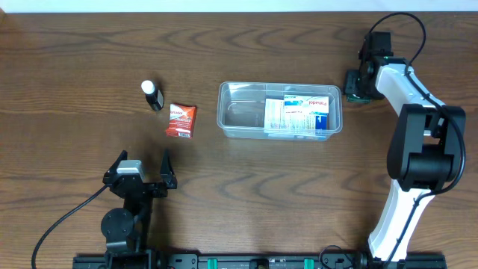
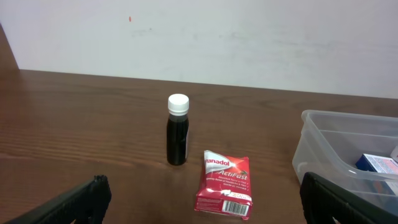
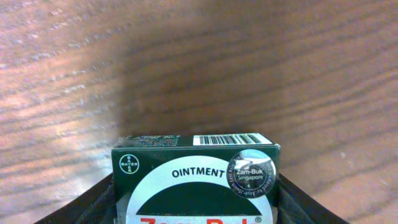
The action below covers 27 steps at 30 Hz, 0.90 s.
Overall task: Pack container
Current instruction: 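Lower the right gripper and close it on the green Zam-Buk tin, then carry the green tin left and lower it into the container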
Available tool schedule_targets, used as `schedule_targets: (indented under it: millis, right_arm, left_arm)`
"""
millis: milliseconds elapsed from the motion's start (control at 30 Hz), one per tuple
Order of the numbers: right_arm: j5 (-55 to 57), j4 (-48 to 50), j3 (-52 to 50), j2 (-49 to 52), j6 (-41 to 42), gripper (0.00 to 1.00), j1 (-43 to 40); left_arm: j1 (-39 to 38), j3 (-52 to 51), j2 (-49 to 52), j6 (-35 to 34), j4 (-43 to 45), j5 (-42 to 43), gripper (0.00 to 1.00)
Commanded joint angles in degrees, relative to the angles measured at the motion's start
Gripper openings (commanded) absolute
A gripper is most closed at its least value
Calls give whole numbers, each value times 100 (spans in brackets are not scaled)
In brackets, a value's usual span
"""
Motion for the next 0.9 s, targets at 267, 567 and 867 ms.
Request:
schedule_targets:
  millis: [267,567,867]
  right_arm:
    - [-90,-616,4,-1467,-101,60,37]
    - [-909,-1534,4,-2566,243,55,173]
    - [-1054,-2376,2,-3189,505,57,1016]
  left_arm:
    - [24,-85,-31,-28,-190,105,98]
    - [24,-85,-31,-28,-190,105,98]
    - [24,-85,-31,-28,-190,105,98]
